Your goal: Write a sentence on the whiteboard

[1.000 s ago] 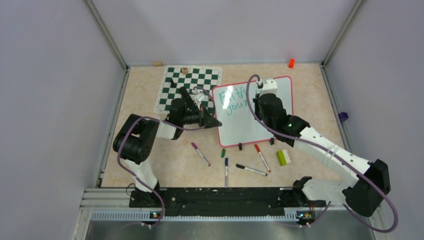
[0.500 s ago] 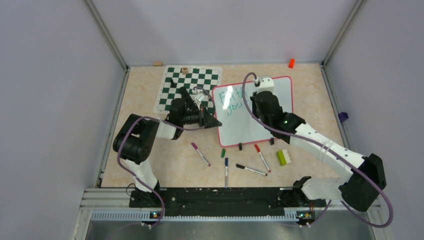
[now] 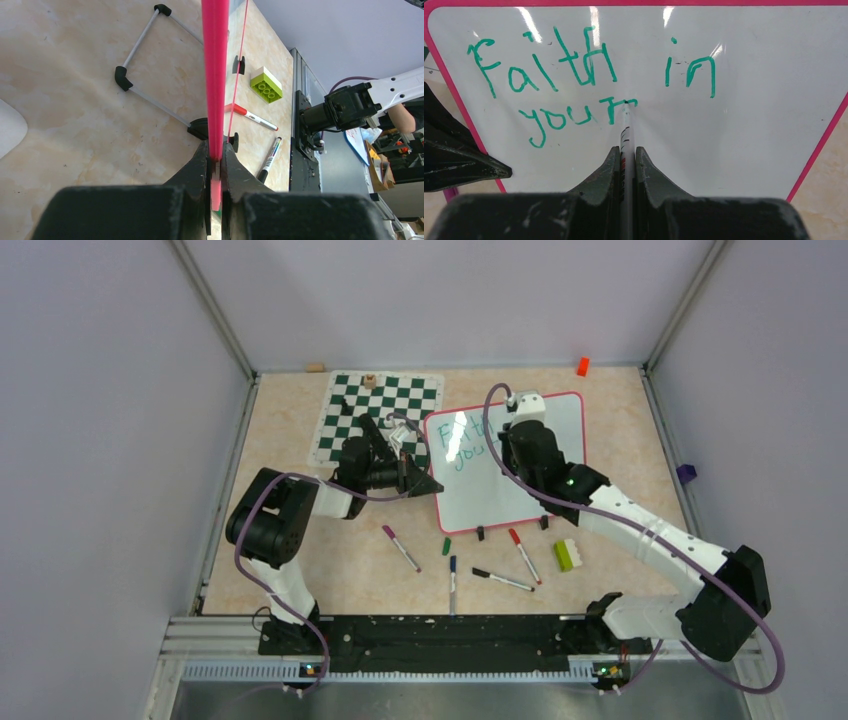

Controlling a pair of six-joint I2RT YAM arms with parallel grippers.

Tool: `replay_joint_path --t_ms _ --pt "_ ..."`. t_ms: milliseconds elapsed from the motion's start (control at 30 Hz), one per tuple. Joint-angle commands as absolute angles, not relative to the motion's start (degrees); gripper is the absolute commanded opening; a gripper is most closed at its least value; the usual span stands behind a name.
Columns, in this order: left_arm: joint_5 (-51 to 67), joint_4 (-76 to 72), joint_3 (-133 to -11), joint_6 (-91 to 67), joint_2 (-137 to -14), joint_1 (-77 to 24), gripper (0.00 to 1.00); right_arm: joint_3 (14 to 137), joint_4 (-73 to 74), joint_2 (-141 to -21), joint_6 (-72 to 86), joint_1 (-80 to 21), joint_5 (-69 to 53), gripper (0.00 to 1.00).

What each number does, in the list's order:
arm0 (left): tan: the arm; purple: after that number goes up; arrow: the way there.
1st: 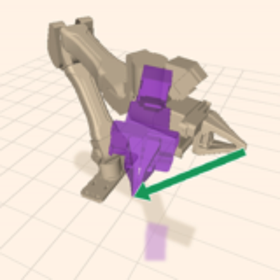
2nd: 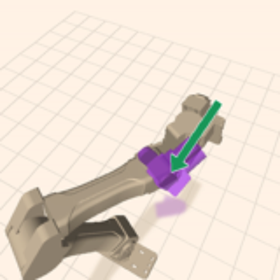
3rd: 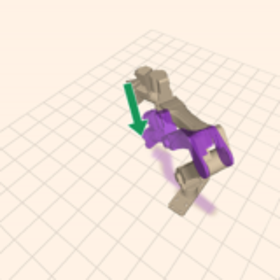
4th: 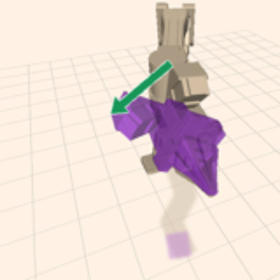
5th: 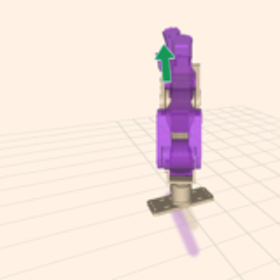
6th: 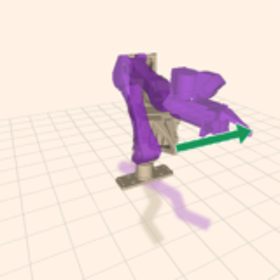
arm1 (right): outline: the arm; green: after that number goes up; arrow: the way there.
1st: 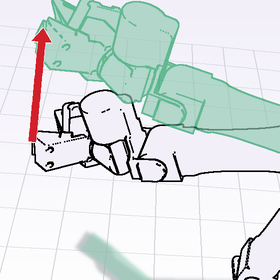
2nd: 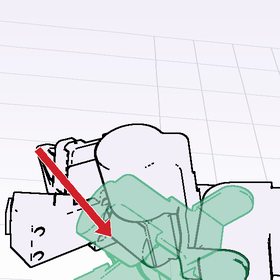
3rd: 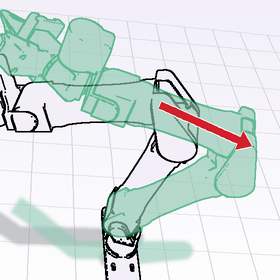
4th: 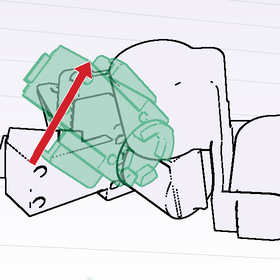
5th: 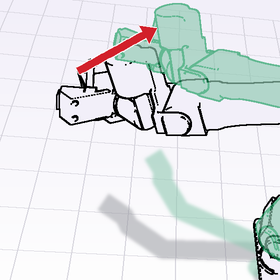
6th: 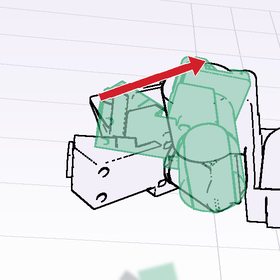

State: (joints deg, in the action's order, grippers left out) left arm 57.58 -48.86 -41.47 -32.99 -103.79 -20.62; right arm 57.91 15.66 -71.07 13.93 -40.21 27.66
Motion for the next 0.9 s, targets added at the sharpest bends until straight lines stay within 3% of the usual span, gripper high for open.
replay_joint_path --t_ms 0,433,867 --pt "59.53 -46.69 -41.51 -32.13 -103.01 -20.96 0.00 59.08 14.95 -70.47 13.46 -39.52 25.58 0.00" --pt "59.41 -45.36 -41.68 -31.29 -102.74 -20.99 0.00 58.71 18.45 -70.32 13.21 -39.32 29.79 0.00" --pt "59.31 -45.10 -41.81 -31.03 -102.55 -20.98 0.00 57.93 20.64 -69.10 13.39 -39.37 26.19 0.00"
